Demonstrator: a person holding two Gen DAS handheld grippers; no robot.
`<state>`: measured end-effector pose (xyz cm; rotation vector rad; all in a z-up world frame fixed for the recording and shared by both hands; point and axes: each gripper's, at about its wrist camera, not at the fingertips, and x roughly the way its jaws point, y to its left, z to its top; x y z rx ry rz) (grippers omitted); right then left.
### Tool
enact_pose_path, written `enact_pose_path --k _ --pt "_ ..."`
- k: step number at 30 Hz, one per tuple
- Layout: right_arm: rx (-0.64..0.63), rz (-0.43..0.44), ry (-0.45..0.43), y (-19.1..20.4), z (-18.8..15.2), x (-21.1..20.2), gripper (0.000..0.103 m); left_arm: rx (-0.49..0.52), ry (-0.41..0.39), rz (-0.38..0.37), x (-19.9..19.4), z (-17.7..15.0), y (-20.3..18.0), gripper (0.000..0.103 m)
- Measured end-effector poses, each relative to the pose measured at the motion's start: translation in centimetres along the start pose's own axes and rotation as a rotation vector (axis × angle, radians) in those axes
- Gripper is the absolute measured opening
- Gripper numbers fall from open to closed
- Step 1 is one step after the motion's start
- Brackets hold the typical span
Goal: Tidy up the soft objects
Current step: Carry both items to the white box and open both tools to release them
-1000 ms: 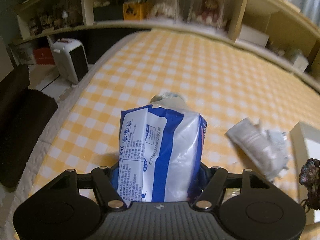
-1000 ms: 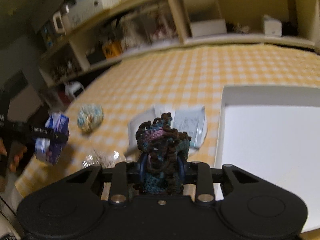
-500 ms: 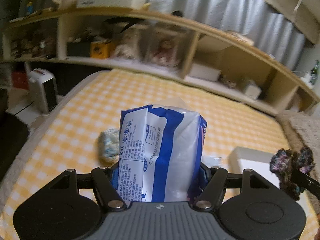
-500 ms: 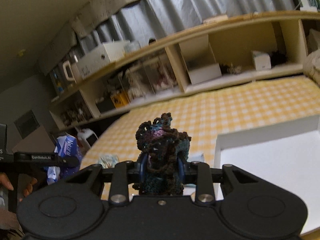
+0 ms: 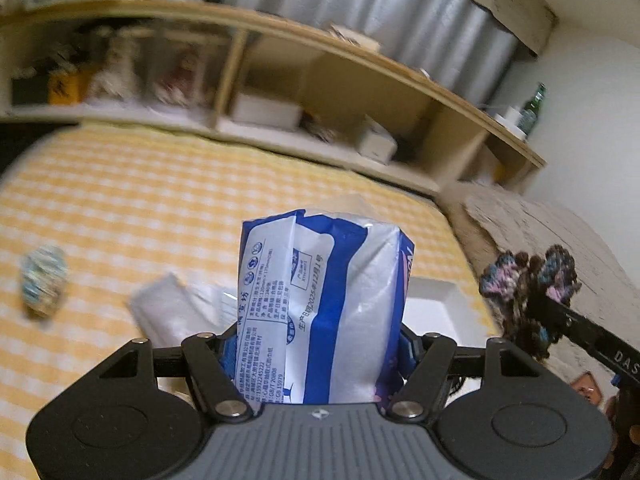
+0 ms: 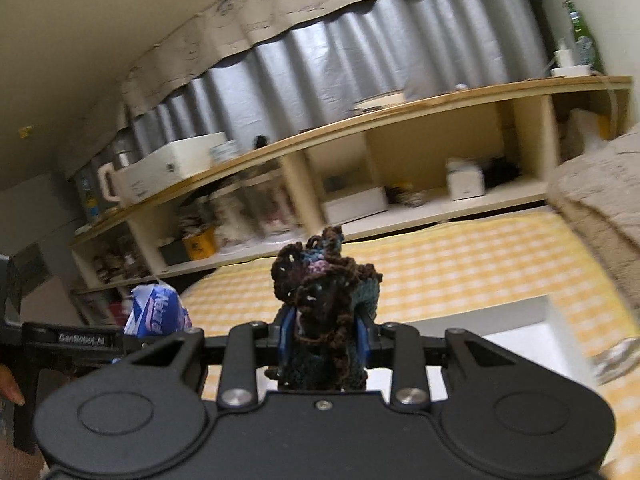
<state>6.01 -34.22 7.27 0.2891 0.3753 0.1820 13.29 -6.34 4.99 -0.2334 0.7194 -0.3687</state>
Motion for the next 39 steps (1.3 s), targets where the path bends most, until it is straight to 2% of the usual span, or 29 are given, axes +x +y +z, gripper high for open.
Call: enact_pose_path --k 5,12,16,20,25,28,32,35,37,38,39 --pt "-0.005 -0.079 0.001 -4.1 0.7 -1.6 0.032 -0.040 0.075 -0.085 3.7 -1.2 -3.4 0.071" --pt "0.027 -0.165 0.018 -9.4 -0.1 -3.0 0.032 -0.114 0.149 -0.132 8.8 -3.4 -5.9 0.071" --pt "0.048 -0.197 0.040 -11.7 -1.0 -3.0 0.032 -0.157 0.183 -0.116 11.4 -4.6 -6.2 0.071" --pt "0.053 -0.206 0.069 -13.1 -1.9 -2.5 0.032 -0.174 0.195 -0.059 13.4 -5.7 -5.9 0.072" --pt "0.050 -0.202 0.118 -14.5 -2.9 -1.0 0.032 -0.164 0.221 -0.027 14.4 -6.6 -5.0 0.086" --pt "0.064 -0.176 0.143 -15.4 -3.6 0.2 0.032 -0.141 0.205 -0.019 14.4 -6.6 -4.8 0.089" --pt "0.074 -0.148 0.176 -16.1 -4.8 1.4 0.032 -0.086 0.177 -0.009 14.0 -6.5 -5.0 0.087" --pt "0.075 -0.152 0.207 -16.6 -5.4 2.2 0.033 -0.028 0.176 -0.022 13.8 -6.3 -5.6 0.078" --pt "0.062 -0.181 0.265 -17.0 -5.9 3.0 0.038 0.004 0.185 -0.041 13.8 -6.3 -6.1 0.076" --pt "0.054 -0.201 0.299 -17.2 -6.1 3.3 0.044 0.017 0.191 -0.051 13.7 -6.4 -6.5 0.075" --pt "0.045 -0.233 0.328 -17.4 -6.3 3.6 0.059 0.028 0.194 -0.060 13.8 -6.5 -6.7 0.074"
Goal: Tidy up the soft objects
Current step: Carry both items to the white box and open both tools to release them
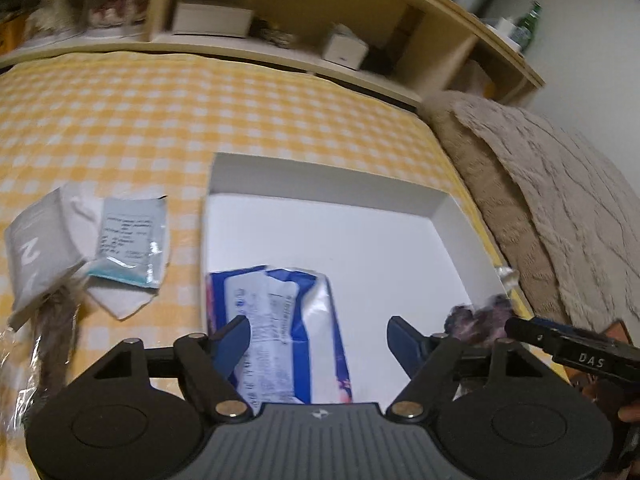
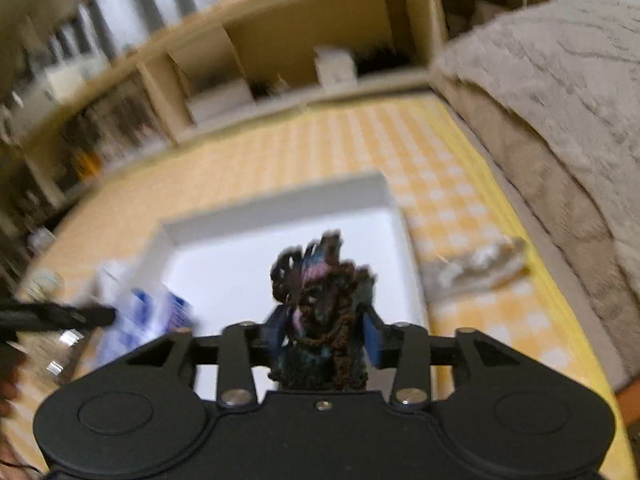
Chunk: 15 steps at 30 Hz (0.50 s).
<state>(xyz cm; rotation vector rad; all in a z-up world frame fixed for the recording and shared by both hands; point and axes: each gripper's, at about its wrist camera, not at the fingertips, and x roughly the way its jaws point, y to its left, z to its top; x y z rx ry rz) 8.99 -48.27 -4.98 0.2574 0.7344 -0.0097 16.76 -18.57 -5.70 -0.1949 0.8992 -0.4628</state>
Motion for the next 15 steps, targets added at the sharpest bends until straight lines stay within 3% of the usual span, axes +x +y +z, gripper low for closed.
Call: enact_pose_path --k 2,15 --pt "-0.006 -0.057 0.001 -0.2 -0.5 -0.2 0.079 0.028 0.006 -0.008 0.2 -0.1 -0.5 0.074" --pt "0.008 -0.052 0.012 -0.7 -1.1 -2.4 0.081 0.087 0.032 0.051 -0.2 -0.5 -1.0 0.079"
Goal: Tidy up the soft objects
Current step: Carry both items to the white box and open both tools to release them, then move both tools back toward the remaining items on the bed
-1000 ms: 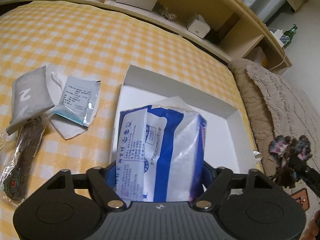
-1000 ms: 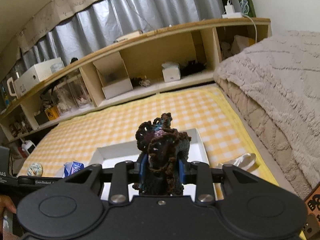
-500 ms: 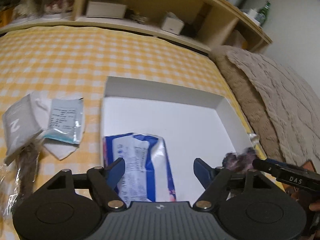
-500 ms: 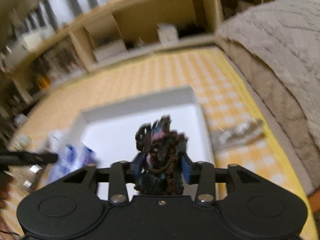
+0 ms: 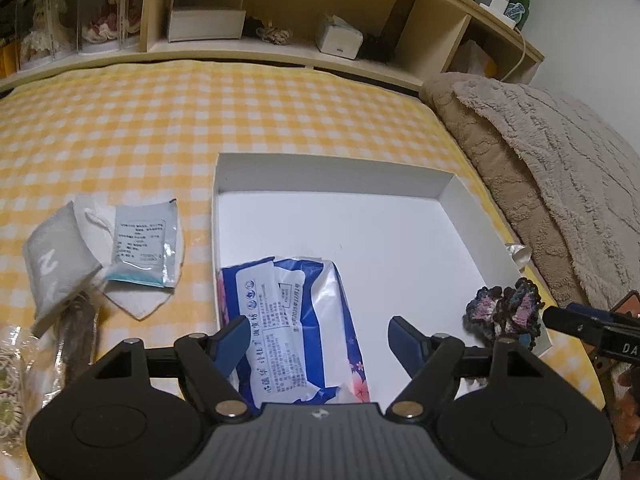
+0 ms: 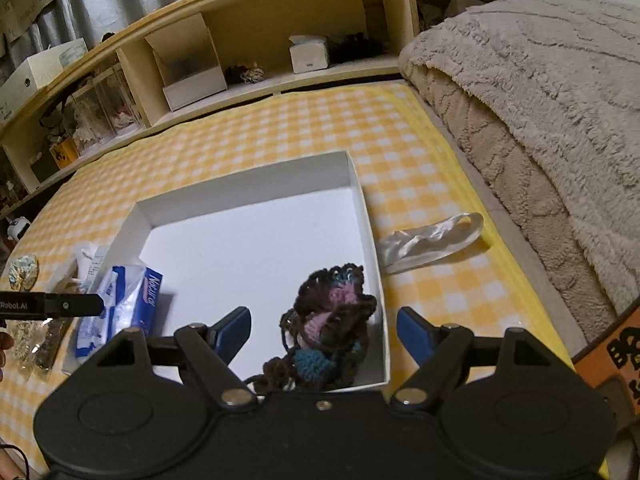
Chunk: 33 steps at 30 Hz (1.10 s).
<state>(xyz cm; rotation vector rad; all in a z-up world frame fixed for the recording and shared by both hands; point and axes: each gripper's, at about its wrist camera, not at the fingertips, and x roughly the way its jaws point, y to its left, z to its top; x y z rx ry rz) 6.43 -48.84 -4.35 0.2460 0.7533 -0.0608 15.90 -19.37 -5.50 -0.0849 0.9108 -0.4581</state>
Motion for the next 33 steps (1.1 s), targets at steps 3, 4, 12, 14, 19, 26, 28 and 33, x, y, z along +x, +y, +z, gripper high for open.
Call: enact_pose_path --k 3,4,12,14,19,26,28,33 --pt "-0.013 0.007 -0.017 0.5 0.4 -0.9 0.082 0.012 -0.010 0.008 -0.9 0.0 -0.2 0.083" --pt "-0.018 0.008 -0.023 0.8 0.6 -1.3 0.082 0.018 -0.015 0.012 -1.2 0.0 -0.2 0.084" --pt "-0.052 0.024 -0.052 2.4 1.4 -4.0 0.084 0.049 -0.050 0.031 -4.3 -0.1 -0.8 0.091" --pt "-0.053 0.028 -0.051 2.8 1.6 -4.7 0.086 0.052 -0.057 0.031 -5.0 -0.2 -1.0 0.094" --pt "-0.057 0.051 -0.045 4.0 1.8 -6.4 0.089 0.059 -0.075 0.036 -6.6 -0.5 -1.3 0.098" --pt "-0.066 0.025 -0.058 5.6 1.6 -8.5 0.096 0.077 -0.103 0.040 -9.0 -1.2 -1.4 0.103" --pt "-0.065 0.019 -0.063 5.9 1.5 -9.0 0.098 0.086 -0.113 0.030 -9.7 -1.5 -1.4 0.103" --pt "-0.074 -0.002 -0.078 6.7 0.9 -10.0 0.103 0.103 -0.127 0.025 -11.0 -2.0 -1.5 0.103"
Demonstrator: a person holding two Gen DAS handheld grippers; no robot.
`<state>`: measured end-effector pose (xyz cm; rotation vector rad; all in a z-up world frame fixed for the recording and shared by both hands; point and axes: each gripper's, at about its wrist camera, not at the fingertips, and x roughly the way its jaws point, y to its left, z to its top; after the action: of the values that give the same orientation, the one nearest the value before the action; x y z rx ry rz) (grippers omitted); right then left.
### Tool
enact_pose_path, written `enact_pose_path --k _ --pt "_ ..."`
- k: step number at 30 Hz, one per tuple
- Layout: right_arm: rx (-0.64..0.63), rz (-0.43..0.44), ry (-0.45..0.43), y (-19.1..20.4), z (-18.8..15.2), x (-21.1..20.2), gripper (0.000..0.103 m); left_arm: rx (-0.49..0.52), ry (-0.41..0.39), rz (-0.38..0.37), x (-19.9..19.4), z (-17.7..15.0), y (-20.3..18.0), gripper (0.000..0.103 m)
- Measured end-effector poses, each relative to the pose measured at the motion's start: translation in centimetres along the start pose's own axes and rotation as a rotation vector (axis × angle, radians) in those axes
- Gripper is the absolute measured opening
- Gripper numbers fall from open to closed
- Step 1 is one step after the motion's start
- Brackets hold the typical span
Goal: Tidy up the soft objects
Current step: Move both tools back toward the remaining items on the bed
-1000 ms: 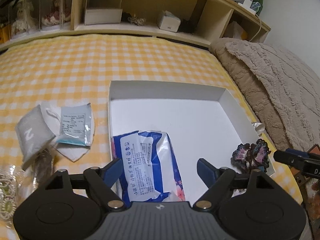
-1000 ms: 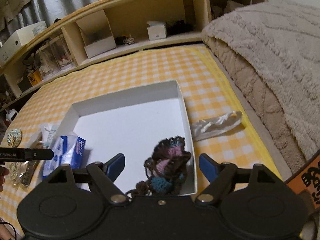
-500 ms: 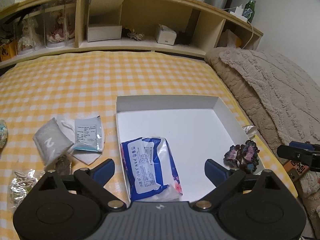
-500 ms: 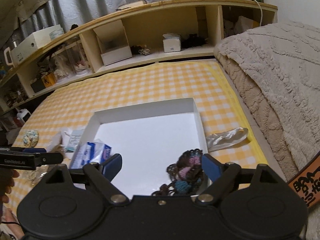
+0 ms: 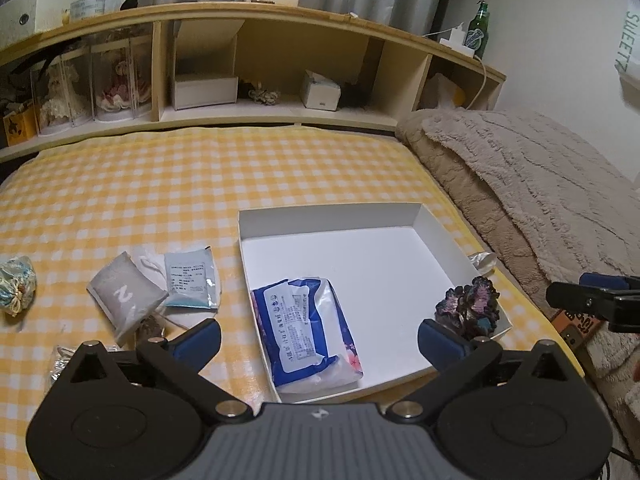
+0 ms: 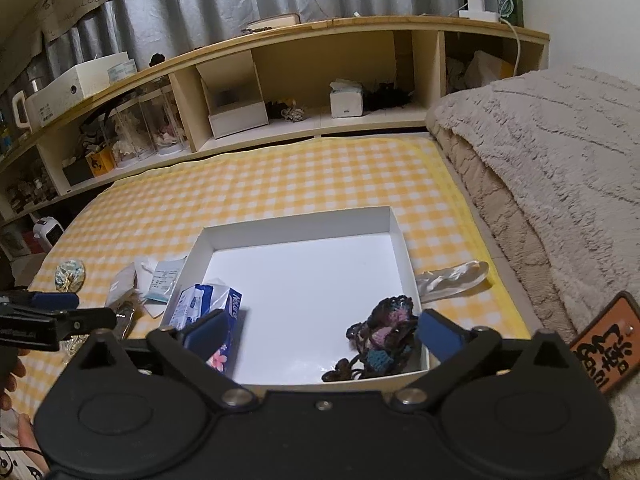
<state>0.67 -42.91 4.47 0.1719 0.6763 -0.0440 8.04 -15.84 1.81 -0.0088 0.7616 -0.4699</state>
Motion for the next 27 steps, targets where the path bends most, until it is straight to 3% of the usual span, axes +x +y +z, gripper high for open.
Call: enact_pose_path --k 14,27 --pt "-0.028 -0.051 -0.040 2.7 0.4 -1.1 0.103 -0.008 -0.061 0.004 -3.1 0.6 3.7 0.103" --pt "-0.036 0.002 -0.073 7.6 2.3 1.8 0.103 -0.006 -0.109 0.141 -5.0 1.5 12.4 0.103"
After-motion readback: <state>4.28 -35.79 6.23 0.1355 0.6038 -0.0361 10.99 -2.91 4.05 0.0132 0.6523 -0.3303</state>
